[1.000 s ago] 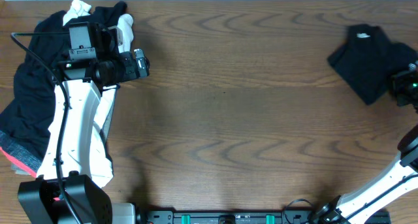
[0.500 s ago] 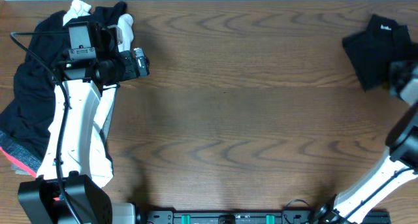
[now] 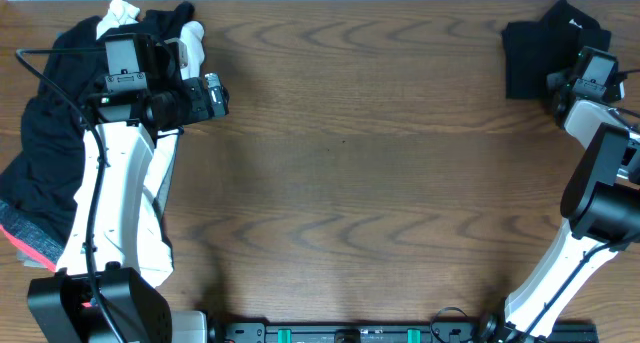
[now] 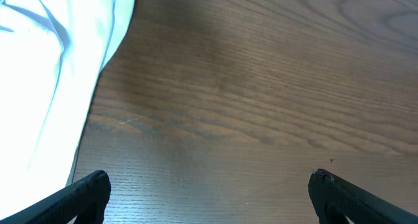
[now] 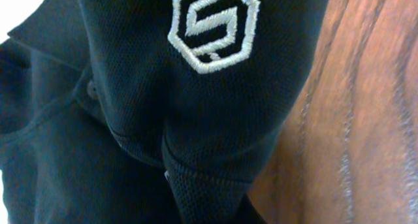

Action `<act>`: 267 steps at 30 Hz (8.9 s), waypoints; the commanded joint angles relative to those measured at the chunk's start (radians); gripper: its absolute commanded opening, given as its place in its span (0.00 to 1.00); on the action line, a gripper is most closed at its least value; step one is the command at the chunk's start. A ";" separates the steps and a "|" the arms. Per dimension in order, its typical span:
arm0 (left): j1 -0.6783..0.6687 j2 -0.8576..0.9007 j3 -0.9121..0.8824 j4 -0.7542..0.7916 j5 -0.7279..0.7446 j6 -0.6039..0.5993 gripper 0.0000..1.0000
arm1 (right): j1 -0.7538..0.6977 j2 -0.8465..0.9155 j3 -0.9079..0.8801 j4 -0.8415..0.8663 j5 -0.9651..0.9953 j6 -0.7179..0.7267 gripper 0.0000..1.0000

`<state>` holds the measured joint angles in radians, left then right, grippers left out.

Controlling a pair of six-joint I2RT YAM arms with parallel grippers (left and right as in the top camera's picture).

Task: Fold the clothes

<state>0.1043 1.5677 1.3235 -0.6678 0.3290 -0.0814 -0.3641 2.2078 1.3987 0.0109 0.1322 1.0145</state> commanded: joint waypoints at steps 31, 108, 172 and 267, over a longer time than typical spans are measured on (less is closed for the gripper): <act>0.002 0.007 0.006 0.044 -0.009 -0.009 0.98 | -0.008 0.001 -0.005 -0.025 -0.110 -0.313 0.99; 0.002 0.007 0.006 0.045 -0.009 -0.009 0.98 | 0.317 -1.473 -0.348 -0.524 -0.330 -1.151 0.99; 0.002 0.007 0.006 0.032 -0.009 -0.009 0.98 | 0.298 -2.199 -1.393 -0.071 -0.305 -1.015 0.99; -0.043 -1.564 -1.320 0.616 -0.117 0.036 0.98 | 0.298 -2.199 -1.393 -0.071 -0.305 -1.015 0.99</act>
<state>0.0643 0.0109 0.0154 -0.0074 0.2047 -0.0544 -0.0608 0.0147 0.0071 -0.0555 -0.1818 -0.0074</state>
